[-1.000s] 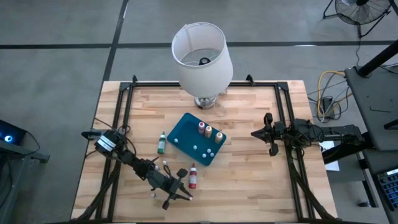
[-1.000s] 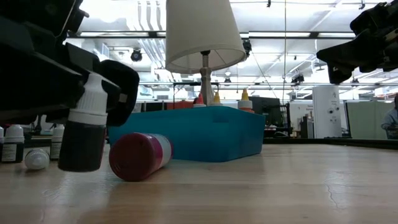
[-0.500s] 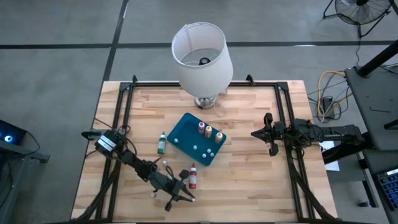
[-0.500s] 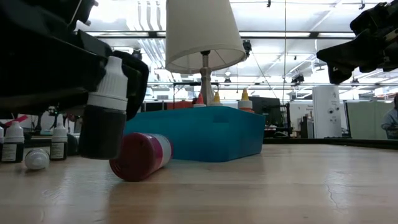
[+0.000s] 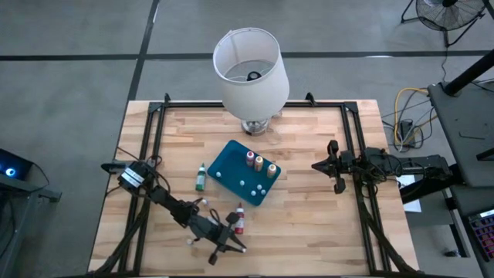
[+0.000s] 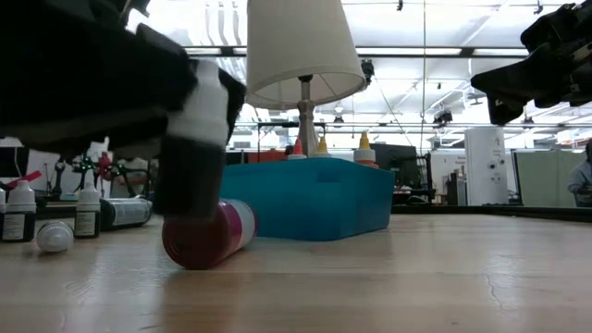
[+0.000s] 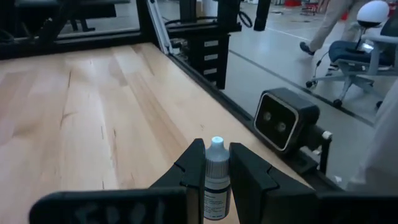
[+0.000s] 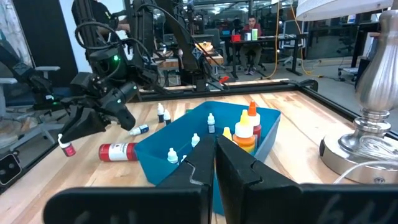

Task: Pick & Place food coloring
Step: Remove the small red food coloring bottle from the blue container

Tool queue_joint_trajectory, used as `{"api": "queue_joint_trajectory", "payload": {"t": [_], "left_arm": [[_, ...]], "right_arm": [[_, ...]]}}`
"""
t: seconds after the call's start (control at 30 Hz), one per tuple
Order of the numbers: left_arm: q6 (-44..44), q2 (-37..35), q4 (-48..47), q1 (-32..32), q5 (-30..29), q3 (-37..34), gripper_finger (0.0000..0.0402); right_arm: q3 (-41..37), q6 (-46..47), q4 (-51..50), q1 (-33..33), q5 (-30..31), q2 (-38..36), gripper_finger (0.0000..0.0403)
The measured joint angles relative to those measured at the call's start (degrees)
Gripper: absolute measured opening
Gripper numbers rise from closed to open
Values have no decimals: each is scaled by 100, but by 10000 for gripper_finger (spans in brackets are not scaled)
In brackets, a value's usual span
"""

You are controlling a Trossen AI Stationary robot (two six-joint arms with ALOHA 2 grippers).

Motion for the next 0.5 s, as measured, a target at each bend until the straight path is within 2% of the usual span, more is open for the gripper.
{"api": "queue_joint_trajectory", "payload": {"t": [0.2,0.5], "left_arm": [[-93,442,304,12,10,214,30],[-111,615,337,75,-190,225,30]], "right_arm": [[0,-2,-1,1,0,-2,8],[2,-1,1,0,2,4,9]]}}
